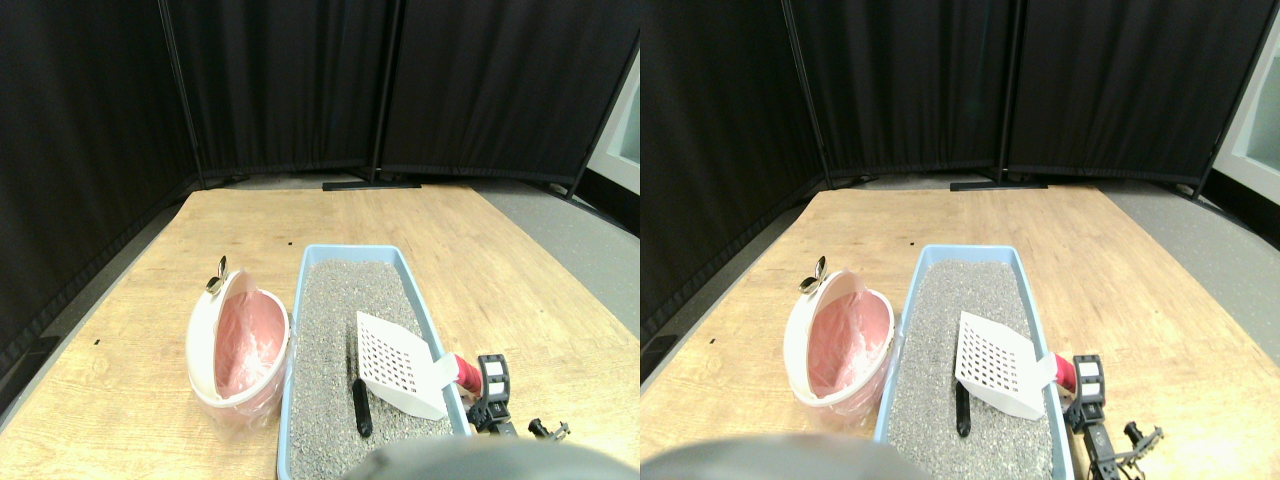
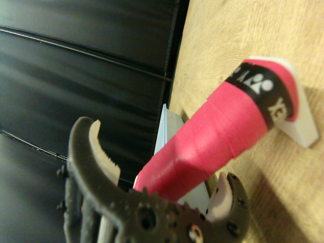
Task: Scoop (unimanual)
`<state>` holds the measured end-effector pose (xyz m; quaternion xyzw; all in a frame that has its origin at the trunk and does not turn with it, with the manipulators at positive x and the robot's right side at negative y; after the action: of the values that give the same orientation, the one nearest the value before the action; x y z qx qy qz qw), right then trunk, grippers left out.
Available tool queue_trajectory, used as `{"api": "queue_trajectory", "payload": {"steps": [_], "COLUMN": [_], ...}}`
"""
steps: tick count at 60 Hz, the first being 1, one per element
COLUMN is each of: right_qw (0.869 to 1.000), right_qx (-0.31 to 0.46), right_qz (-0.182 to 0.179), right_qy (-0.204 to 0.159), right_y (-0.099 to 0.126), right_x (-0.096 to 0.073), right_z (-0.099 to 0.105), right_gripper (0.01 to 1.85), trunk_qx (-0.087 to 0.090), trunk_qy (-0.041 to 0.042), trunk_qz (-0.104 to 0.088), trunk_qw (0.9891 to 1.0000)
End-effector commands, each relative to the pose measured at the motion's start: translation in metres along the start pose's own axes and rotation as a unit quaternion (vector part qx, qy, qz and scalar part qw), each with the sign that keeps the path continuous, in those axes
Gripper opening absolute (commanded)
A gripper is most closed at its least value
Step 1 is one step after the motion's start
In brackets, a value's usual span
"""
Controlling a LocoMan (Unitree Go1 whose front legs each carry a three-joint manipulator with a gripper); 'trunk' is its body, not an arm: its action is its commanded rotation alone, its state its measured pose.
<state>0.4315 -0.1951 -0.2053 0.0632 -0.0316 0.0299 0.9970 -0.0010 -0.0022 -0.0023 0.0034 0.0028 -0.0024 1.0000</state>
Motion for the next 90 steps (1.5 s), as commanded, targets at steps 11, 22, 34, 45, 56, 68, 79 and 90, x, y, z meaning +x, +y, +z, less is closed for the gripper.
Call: {"api": "queue_trajectory", "payload": {"steps": [11, 22, 34, 45, 56, 68, 79, 90], "right_qw": [1.0, 1.0, 1.0, 1.0, 0.999, 1.0, 0.998, 0.998], "right_qx": [0.006, 0.006, 0.008, 0.005, 0.008, 0.014, 0.018, 0.021], "right_qz": [-0.011, -0.016, -0.021, -0.024, -0.032, -0.022, -0.049, -0.054], "right_qy": [-0.008, -0.012, -0.01, -0.007, 0.004, 0.007, 0.021, 0.032], "right_y": [-0.002, -0.006, -0.007, -0.007, -0.006, -0.007, -0.004, -0.003], "right_x": [0.01, 0.015, 0.018, 0.021, 0.025, 0.028, 0.026, 0.024], "right_z": [0.0, 0.001, 0.0, -0.001, -0.003, -0.007, -0.005, 0.001], "right_gripper": [0.95, 0.96, 0.96, 0.98, 0.99, 0.13, 0.06, 0.06], "trunk_qx": [-0.003, 0.001, 0.003, 0.004, 0.004, 0.002, 0.001, 0.001], "trunk_qy": [0.003, 0.0036, 0.0021, 0.0008, 0.0011, 0.0004, -0.0015, -0.0029], "trunk_qz": [0.002, -0.003, -0.004, -0.004, -0.004, -0.002, 0.0, 0.0], "trunk_qw": [1.0, 1.0, 1.0, 1.0, 1.0, 1.0, 1.0, 1.0]}}
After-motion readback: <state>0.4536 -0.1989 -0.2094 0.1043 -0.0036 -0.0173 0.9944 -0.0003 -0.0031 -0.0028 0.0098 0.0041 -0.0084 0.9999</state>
